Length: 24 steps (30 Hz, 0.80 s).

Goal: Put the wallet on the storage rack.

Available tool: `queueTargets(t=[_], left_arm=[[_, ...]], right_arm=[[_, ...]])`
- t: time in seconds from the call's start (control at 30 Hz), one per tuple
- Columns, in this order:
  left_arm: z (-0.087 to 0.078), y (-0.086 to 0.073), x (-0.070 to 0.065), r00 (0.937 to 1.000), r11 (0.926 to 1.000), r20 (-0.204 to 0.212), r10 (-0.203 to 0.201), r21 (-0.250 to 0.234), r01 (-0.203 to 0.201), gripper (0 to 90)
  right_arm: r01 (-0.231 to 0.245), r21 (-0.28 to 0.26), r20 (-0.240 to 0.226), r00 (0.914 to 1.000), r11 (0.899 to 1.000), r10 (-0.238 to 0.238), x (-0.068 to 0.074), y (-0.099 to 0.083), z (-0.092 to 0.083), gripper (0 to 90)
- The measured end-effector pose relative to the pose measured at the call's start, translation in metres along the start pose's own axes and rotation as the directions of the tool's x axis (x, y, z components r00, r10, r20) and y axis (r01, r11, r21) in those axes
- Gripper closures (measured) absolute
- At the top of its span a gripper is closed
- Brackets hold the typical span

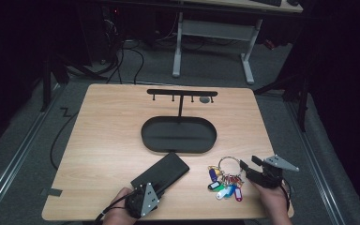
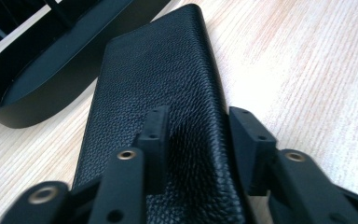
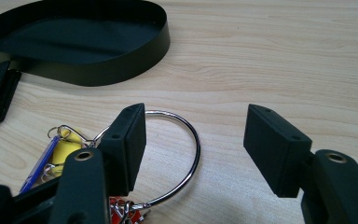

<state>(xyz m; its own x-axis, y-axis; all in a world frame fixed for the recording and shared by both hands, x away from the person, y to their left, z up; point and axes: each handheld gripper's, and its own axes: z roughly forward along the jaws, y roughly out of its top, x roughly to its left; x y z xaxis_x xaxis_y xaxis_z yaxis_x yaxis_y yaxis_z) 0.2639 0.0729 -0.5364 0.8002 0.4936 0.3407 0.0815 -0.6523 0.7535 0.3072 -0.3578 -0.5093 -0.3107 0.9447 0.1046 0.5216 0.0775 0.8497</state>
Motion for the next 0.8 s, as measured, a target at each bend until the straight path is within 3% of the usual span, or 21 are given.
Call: queueTargets(t=[0.17,0.27,0.57,0.7,0.8], left_arm=[[-0.001,0.001,0.000,1.0000,1.0000,0.001,-0.006,-0.005,0.006,66.4],[-0.003,0.002,-0.001,0.9994,0.9995,-0.015,0.032,0.001,-0.032,74.3],[-0.008,0.004,0.003,0.9998,0.9997,-0.019,-0.010,-0.020,0.010,80.1],[-0.017,0.005,0.011,0.9975,0.9957,-0.009,-0.070,-0.062,0.069,81.4],[-0.021,0.004,0.013,0.9967,0.9941,0.002,-0.081,-0.071,0.081,81.4]], right_arm=[[-0.042,-0.006,-0.022,0.9989,0.999,0.042,-0.001,0.000,0.001,39.4],[-0.025,-0.014,-0.022,0.9995,1.000,0.024,0.000,0.001,0.000,39.6],[-0.007,-0.001,-0.025,0.9997,1.000,0.007,0.000,0.001,0.004,39.8],[-0.010,-0.006,-0.024,0.9997,1.000,0.009,-0.002,0.002,0.003,39.9],[-0.012,-0.011,-0.025,0.9996,1.000,0.012,-0.002,0.002,0.002,40.0]])
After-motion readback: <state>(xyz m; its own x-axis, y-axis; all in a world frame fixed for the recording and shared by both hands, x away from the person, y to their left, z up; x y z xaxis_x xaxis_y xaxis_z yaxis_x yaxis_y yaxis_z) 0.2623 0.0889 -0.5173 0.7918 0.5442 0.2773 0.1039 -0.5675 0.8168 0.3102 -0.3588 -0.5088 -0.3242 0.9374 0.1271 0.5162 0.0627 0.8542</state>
